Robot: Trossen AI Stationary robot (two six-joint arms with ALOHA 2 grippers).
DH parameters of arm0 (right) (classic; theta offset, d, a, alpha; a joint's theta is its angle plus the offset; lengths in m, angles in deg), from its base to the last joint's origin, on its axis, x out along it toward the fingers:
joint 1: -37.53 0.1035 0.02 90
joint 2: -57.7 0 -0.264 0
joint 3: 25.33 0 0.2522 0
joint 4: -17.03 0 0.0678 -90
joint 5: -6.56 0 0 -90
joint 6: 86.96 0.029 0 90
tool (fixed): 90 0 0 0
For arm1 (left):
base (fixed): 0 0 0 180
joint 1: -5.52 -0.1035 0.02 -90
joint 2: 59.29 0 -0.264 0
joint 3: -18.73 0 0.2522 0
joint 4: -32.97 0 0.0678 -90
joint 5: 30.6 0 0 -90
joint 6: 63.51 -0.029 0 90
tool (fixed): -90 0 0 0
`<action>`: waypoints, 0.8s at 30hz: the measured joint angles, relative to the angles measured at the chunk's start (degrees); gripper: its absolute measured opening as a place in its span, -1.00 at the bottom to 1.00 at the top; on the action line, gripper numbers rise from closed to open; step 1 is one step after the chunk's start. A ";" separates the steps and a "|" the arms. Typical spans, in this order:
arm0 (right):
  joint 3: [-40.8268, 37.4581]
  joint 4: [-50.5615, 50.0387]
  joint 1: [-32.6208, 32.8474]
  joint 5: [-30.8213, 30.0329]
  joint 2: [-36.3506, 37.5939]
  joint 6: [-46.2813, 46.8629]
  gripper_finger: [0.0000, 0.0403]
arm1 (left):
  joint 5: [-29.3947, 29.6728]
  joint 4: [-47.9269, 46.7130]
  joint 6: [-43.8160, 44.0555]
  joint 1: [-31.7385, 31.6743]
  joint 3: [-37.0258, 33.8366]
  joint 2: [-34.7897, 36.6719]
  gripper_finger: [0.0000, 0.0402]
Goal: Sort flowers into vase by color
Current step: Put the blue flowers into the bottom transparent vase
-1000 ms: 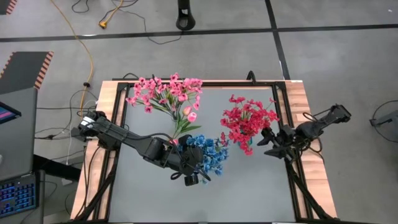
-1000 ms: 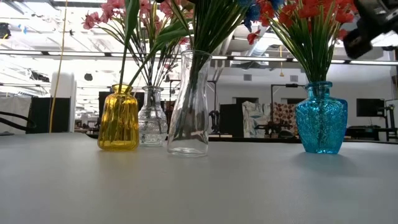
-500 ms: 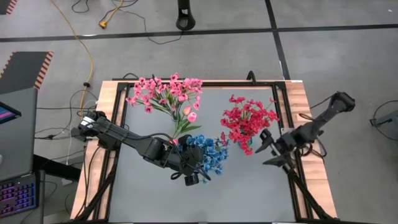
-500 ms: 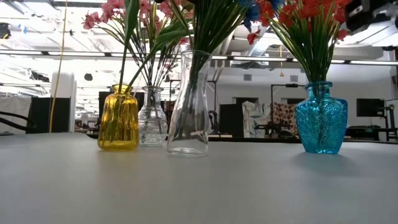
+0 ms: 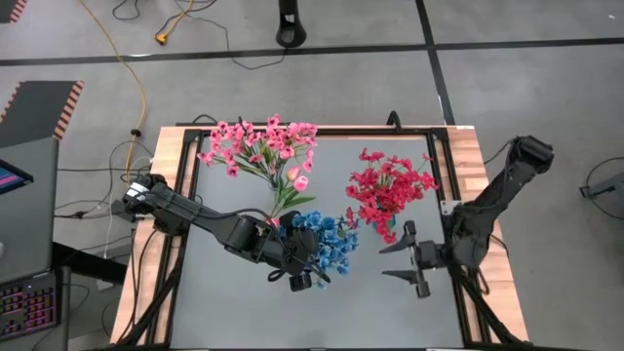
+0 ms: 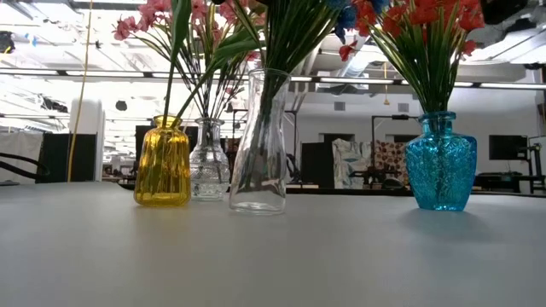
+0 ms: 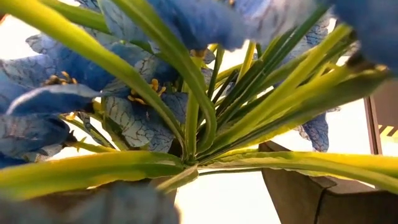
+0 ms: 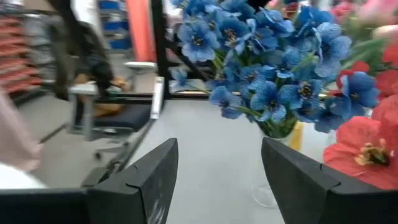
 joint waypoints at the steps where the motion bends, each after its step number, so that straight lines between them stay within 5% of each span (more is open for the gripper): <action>1: 0.78 0.06 0.84 -2.39 -1.36 0.81 0.29 | 0.00 -0.02 0.02 0.00 0.00 0.00 0.03; 13: 6.79 -0.06 1.30 -18.44 -20.71 15.35 0.29 | -0.04 -0.01 0.00 0.00 0.00 0.00 0.03; 24: 15.63 0.07 -5.14 -20.69 -37.72 15.81 0.29 | -0.04 0.00 0.00 0.00 0.00 0.00 0.03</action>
